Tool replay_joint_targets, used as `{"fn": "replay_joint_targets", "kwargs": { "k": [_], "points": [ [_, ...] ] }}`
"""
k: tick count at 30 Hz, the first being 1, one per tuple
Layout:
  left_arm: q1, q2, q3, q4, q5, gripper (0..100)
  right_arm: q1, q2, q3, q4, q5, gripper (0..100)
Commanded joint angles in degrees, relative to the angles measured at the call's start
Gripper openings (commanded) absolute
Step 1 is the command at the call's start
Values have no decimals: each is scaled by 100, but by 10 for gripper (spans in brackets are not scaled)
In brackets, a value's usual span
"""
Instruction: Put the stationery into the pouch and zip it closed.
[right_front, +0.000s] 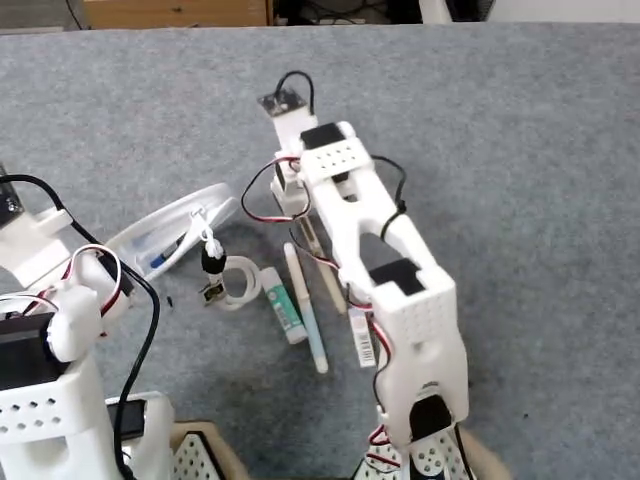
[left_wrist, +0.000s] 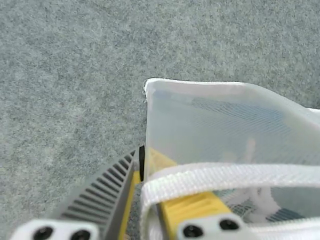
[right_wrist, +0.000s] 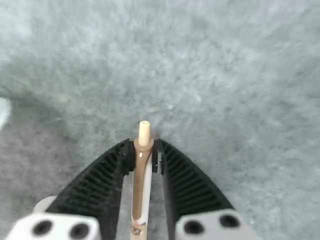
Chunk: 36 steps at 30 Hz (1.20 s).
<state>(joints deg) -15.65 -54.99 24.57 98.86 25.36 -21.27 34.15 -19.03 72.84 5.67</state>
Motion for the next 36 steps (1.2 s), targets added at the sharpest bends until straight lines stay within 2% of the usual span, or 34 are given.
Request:
{"fn": "replay_joint_targets", "kwargs": {
  "k": [1,16,28,36],
  "points": [
    [-13,62,-31,9,35,28,79,-901,-259,79,-9,11],
    [-4,62,-31,18,35,28,79,-4004,-259,149,-9,11],
    [-4,62,-13,18,35,28,35,-5385,-251,-220,-18,11],
    [4,62,-13,18,35,28,-941,-6132,-251,-765,-18,11]
  ]
}}
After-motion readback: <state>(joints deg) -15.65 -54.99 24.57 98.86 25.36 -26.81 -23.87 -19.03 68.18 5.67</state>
